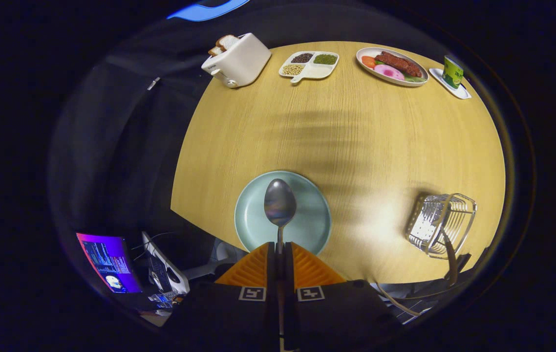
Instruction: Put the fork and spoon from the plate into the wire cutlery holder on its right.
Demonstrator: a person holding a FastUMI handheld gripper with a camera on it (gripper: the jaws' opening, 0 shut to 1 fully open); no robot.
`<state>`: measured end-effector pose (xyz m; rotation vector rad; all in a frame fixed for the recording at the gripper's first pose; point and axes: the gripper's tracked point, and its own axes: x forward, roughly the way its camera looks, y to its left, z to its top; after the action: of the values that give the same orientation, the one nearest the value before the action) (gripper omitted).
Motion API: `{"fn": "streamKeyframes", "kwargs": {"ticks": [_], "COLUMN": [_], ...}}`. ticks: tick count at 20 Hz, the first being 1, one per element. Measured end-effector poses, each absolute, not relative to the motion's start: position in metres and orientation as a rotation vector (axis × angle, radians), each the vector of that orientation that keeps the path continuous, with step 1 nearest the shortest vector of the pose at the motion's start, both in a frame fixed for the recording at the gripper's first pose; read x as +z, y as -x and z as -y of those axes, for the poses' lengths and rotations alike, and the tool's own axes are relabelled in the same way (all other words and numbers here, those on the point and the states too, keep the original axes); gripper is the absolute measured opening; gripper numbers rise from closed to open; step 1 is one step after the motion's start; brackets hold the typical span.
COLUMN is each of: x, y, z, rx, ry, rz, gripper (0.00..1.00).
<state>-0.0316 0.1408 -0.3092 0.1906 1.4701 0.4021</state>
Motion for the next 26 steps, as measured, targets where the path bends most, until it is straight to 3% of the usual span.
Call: {"fn": "streamKeyframes", "kwargs": {"ticks": [6,14,26], "x": [-0.27,-0.286,-0.35], "y": [0.033,0.043,0.027], "z": [-0.051,0.06,0.091], "rx": [0.308,0.166,0.082], "ry": [-0.161,-0.111,-0.132], "rz": [-1.535,-1.657,-1.778], "gripper": [0.08,0.08,0.08]}}
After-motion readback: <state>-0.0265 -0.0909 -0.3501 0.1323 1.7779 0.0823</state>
